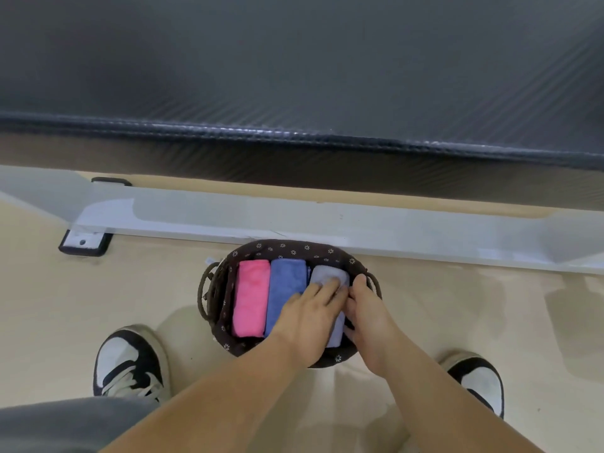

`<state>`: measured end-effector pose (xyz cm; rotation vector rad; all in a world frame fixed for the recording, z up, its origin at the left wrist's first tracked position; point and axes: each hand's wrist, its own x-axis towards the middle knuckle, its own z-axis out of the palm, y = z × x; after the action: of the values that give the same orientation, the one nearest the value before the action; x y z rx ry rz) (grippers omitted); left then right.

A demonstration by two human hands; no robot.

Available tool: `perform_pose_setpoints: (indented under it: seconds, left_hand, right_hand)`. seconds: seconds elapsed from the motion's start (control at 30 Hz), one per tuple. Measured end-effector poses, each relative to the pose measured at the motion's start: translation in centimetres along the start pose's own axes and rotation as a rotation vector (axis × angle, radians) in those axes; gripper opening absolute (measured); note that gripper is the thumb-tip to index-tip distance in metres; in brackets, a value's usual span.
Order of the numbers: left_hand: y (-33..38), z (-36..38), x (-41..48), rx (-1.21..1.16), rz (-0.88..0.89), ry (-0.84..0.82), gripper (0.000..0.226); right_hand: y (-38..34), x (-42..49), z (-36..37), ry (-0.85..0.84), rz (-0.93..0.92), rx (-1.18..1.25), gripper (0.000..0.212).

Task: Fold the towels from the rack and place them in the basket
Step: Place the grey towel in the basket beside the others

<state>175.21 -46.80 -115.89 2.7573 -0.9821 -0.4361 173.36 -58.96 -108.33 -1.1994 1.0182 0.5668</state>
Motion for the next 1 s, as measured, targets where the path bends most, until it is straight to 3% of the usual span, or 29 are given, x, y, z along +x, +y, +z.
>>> perform_pose_setpoints:
  seconds: [0.13,0.23,0.3,0.47,0.63,0.77,0.83,0.93,1.0]
  left_hand:
    - [-0.6,0.4,0.8,0.054,-0.055,-0.142,0.079]
    - [-1.0,0.3,2.0,0.04,-0.102,-0.172,0.086]
    - [-0.9,0.3,2.1,-0.011,-0.123,-0.197,0.084]
    - [-2.0,-0.9,0.7,-0.253,-0.127,-0.157,0.054]
    - [-1.7,-5.1,-1.3,-0.38,-0.189,-0.065,0.041]
    - [-1.1,-11.3,-2.5,-0.403,-0.178,-0.01,0.018]
    - [-0.1,-14.6,-3.1,-0.426,-0.158,0.037,0.022]
    - [1.9,-19.1,-4.2,-0.533,-0.119,0.153,0.019]
    - [3.4,-21.9,-4.9,-0.583,-0.083,0.2,0.015]
  right_hand:
    - [-1.2,-1.1,0.2,-0.002,0.077,0.068,0.041]
    - [-1.5,-1.2,0.3,-0.035,0.088,0.051,0.044]
    - [-0.8,-0.3,0.3,0.049,-0.015,-0.083,0.038]
    - [0.1,0.1,1.0,0.188,-0.158,-0.452,0.021]
    - [-1.7,-2.6,2.1,0.31,-0.328,-0.445,0.021]
    - [-4.9,-7.4,2.7,0.276,-0.482,-0.496,0.016]
    - [-6.6,-10.6,2.5,0.22,-0.496,-0.605,0.023]
    - [-9.1,-15.2,2.1,0.135,-0.528,-0.938,0.018]
    - [-10.7,-18.6,1.7,0.185,-0.6,-1.165,0.022]
